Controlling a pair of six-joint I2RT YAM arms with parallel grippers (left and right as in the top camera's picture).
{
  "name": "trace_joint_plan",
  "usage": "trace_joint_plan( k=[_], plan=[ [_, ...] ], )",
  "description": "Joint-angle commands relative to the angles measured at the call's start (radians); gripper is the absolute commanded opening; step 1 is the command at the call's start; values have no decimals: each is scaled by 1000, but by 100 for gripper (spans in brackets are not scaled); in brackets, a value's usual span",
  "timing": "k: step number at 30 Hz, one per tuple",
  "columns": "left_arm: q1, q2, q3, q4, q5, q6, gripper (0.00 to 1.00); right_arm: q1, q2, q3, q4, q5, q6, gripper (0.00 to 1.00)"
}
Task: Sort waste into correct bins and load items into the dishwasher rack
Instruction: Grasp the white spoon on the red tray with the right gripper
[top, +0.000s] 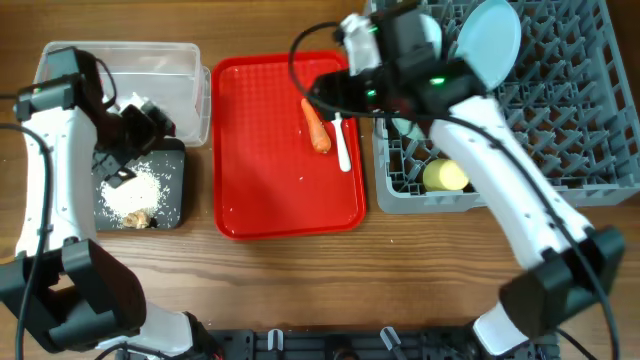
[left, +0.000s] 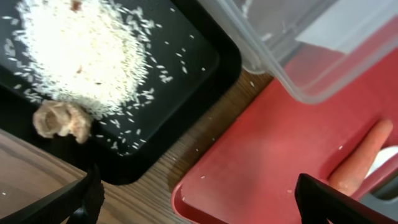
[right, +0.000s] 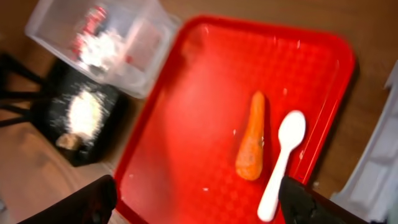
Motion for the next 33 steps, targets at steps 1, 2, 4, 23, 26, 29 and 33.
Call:
trace_joint_plan(
  k=[1, 2, 4, 23, 26, 29, 33],
  plan=[
    [-64, -3, 2, 6, 15, -9, 100, 50, 111, -3, 4, 157, 103, 82],
    [-79, -3, 2, 12, 15, -9, 100, 55, 136, -3, 7, 157, 103, 81],
    [-110, -3, 2, 22, 16, -9, 100, 56, 194, -3, 4, 156, 127, 73],
    [-332, -3, 2, 72, -70, -9, 100, 37, 429, -27, 35, 303, 271, 32],
    [-332, -3, 2, 71, -82, -9, 100, 37, 470, -27, 51, 324, 286, 32],
    [-332, -3, 2, 71, -82, -9, 100, 36, 480, -27, 55, 325, 285, 32],
    [-332, -3, 2, 69, -82, -9, 100, 37, 489, -27, 56, 310, 276, 17]
  ],
)
